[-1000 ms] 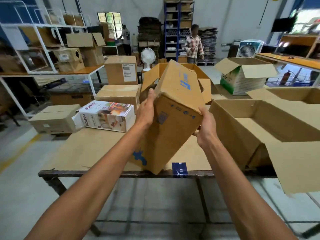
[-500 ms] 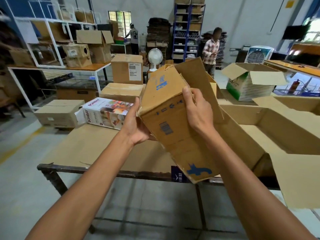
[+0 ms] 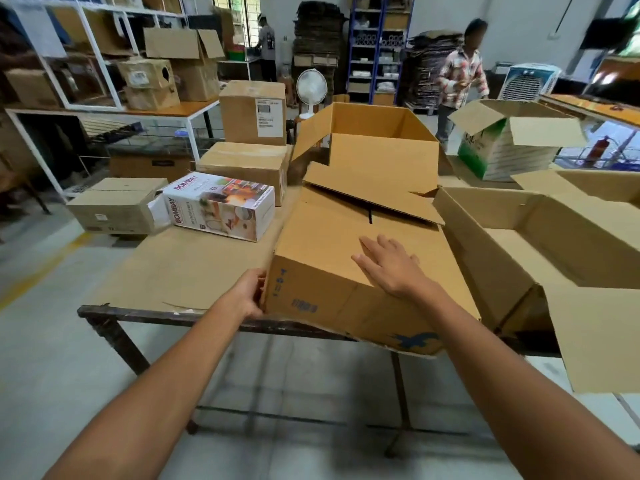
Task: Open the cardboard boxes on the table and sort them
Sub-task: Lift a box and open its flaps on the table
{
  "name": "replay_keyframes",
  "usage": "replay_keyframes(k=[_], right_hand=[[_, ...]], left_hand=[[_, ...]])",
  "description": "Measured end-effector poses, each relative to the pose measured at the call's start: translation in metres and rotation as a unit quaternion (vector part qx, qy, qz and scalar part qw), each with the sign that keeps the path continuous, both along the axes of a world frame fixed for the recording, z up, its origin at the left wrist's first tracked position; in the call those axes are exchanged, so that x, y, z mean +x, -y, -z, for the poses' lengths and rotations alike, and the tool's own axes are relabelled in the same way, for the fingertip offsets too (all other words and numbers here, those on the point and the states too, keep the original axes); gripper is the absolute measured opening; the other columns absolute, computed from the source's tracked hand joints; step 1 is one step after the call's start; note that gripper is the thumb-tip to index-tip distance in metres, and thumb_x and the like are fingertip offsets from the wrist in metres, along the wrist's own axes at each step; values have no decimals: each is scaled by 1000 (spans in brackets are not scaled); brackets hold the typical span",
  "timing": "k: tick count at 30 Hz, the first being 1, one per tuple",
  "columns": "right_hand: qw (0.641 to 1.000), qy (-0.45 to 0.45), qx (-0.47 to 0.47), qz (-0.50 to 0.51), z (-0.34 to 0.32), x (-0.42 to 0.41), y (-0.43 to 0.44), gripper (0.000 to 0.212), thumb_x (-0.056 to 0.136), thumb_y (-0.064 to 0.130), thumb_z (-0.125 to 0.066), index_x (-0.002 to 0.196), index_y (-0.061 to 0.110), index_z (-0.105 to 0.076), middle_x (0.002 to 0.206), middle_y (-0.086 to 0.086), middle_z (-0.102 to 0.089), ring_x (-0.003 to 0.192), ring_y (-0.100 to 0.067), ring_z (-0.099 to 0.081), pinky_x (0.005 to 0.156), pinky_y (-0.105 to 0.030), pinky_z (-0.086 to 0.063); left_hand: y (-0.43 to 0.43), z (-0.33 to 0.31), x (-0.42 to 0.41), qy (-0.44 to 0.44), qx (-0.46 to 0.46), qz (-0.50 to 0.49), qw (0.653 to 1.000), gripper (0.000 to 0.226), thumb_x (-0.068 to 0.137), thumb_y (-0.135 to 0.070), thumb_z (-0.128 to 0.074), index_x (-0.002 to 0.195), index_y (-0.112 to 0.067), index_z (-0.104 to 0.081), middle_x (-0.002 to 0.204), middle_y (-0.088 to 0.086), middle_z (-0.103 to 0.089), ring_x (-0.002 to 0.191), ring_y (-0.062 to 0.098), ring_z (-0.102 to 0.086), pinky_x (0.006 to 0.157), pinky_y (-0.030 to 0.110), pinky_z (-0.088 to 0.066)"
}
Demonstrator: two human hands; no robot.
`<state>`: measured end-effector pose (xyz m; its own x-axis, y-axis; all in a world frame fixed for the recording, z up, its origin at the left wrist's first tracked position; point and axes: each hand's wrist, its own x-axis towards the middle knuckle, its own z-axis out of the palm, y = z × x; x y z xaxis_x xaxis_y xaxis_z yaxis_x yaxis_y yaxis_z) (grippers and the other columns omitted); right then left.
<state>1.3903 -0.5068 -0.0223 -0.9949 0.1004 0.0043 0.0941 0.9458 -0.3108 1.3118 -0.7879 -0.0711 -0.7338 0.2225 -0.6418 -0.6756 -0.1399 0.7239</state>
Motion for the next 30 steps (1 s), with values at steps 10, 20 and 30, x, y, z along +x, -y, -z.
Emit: replay_keyframes(k=[10,20,30], right_hand=[[996,31,82,-31,38,0,7,69,95,73,-17,155,39,-20,167,-5,-9,152,-30,-6,117,-63,-6],[992,-100,62,36,28,-44,-32,44,99,48,-41,135,26,-52,137,-3,-51,124,-23,-44,103,-46,-39],[990,-19,103,94,-4,-149,-132,40,84,29,-63,124,25,-58,128,-7,-57,120,-27,-52,104,-55,-43]], left_hand=[[-11,-3,-5,-72,15,39,997,37,105,-34,-41,85,-13,-64,66,3,-68,57,19,-67,55,27,-55],[-58,-17,-87,-392,-424,193,793,74,91,-46,-58,152,-22,-26,152,10,-37,139,31,-37,113,50,-36],[-120,-26,-184,-536,-566,217,588,50,92,-22,-58,141,-21,-49,145,7,-48,137,30,-40,112,50,-32]])
